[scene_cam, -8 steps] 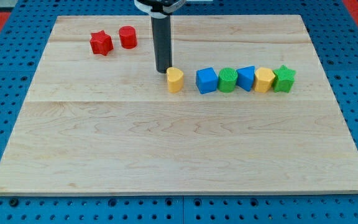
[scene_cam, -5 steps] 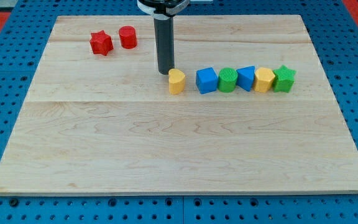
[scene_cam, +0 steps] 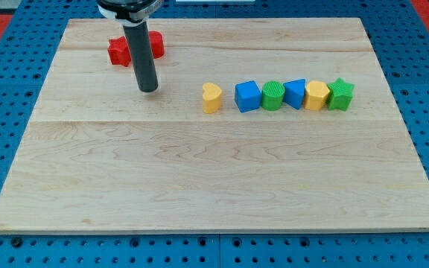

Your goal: Nudge the yellow heart a bit right

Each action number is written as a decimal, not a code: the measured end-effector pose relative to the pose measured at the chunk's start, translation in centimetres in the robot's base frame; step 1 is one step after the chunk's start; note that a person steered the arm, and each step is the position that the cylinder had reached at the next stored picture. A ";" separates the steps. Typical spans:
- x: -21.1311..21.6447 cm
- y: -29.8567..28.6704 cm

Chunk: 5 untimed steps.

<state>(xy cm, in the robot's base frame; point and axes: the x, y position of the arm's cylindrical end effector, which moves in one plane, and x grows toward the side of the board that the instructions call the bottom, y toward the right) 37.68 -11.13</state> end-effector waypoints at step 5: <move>1.3 4.1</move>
<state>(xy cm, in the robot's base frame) 38.93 -7.01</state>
